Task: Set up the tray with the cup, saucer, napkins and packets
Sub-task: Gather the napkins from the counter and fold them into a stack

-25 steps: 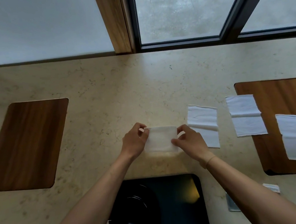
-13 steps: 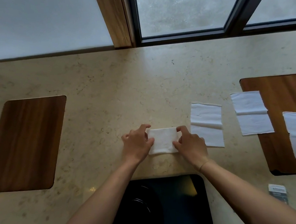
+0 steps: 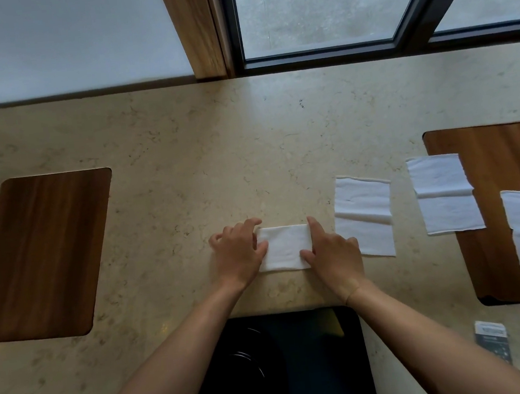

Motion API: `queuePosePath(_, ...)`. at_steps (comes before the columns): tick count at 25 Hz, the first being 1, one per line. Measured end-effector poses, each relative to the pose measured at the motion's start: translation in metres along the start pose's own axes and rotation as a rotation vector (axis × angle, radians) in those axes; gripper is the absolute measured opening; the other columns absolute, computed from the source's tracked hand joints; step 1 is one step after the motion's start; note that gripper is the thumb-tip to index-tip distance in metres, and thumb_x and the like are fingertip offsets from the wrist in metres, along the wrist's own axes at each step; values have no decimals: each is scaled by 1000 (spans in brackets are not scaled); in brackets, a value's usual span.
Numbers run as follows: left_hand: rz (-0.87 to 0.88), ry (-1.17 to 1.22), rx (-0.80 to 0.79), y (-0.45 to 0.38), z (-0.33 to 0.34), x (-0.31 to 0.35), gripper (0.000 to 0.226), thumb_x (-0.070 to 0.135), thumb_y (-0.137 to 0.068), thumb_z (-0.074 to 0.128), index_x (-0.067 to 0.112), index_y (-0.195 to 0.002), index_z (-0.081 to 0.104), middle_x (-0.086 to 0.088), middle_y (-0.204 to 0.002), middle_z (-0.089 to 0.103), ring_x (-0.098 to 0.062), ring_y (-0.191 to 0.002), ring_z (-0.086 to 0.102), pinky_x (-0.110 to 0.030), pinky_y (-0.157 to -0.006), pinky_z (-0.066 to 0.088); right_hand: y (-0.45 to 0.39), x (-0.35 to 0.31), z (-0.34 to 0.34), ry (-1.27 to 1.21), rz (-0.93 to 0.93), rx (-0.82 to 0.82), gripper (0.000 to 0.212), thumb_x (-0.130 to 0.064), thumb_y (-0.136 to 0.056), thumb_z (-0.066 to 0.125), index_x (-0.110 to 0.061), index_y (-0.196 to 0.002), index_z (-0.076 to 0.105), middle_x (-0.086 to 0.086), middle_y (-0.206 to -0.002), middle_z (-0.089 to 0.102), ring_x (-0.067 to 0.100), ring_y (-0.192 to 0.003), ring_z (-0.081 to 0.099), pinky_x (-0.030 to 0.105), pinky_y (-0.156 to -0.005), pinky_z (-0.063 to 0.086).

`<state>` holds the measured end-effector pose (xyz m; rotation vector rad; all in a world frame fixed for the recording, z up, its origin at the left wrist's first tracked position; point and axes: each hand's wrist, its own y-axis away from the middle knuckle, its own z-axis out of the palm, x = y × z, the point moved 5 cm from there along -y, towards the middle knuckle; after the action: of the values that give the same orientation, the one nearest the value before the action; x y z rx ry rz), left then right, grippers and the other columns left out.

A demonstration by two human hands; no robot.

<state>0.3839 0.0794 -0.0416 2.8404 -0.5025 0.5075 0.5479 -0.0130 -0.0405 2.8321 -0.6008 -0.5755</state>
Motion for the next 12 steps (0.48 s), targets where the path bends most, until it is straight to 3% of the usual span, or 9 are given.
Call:
queuePosePath(6, 15, 43, 27, -4, -7, 6, 41, 40, -80, 66, 30, -119, 58, 6, -101, 56, -14, -92, 54, -47, -95, 40, 2, 15, -20, -37, -19, 57, 59, -47, -92, 50, -27, -143, 30, -3, -86, 68, 19, -78, 64, 41, -80, 48)
queuePosePath(12, 207, 118, 13, -20, 1, 65, 30, 41, -78, 72, 32, -106, 66, 11, -95, 61, -13, -93, 55, -39, -90, 31, 4, 75, -55, -10, 83, 125, 47, -48, -92, 50, -28, -135, 46, -3, -109, 64, 23, -104, 57, 43, -87, 46)
